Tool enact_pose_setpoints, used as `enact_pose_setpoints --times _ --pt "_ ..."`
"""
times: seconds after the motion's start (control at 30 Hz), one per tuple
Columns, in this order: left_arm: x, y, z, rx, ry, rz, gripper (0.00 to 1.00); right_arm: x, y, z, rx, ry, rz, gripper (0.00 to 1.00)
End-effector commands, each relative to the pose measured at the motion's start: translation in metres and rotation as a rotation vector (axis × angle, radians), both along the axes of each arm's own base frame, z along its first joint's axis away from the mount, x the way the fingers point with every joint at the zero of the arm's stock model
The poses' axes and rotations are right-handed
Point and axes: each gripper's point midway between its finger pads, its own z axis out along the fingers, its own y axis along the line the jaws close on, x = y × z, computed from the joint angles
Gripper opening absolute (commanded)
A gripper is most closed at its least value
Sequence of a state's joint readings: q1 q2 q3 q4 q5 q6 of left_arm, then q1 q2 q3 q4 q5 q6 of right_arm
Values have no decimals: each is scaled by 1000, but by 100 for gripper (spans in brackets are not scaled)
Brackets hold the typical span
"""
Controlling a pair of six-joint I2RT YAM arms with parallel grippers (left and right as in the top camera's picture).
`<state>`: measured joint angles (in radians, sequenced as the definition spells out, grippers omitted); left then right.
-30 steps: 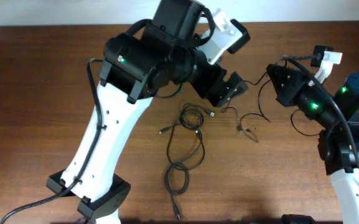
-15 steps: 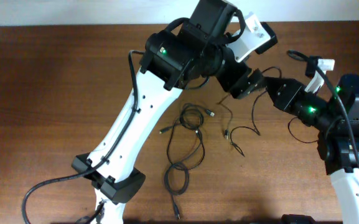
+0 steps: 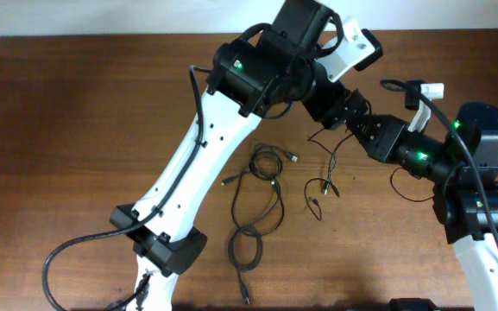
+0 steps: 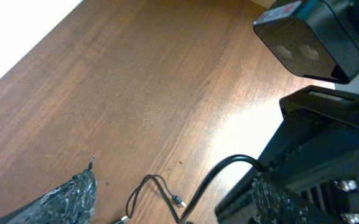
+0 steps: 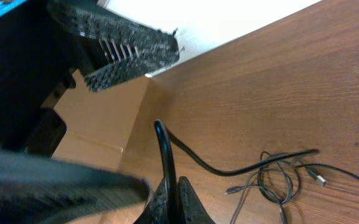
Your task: Untangle cables
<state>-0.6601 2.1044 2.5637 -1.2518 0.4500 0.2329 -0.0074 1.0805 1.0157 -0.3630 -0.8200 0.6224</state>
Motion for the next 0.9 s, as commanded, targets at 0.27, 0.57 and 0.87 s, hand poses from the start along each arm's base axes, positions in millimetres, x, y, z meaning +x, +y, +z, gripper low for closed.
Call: enact_pose_setpoints --times 0.27,0.57,0.87 --pt "-8 17 -12 48 -48 -176 81 -7 10 11 12 -41 73 4" --pt "-10 12 -19 47 -62 -241 72 -11 13 12 26 -40 103 4" --pt "9 17 -21 95 -131 -180 68 -17 18 14 43 -36 141 4"
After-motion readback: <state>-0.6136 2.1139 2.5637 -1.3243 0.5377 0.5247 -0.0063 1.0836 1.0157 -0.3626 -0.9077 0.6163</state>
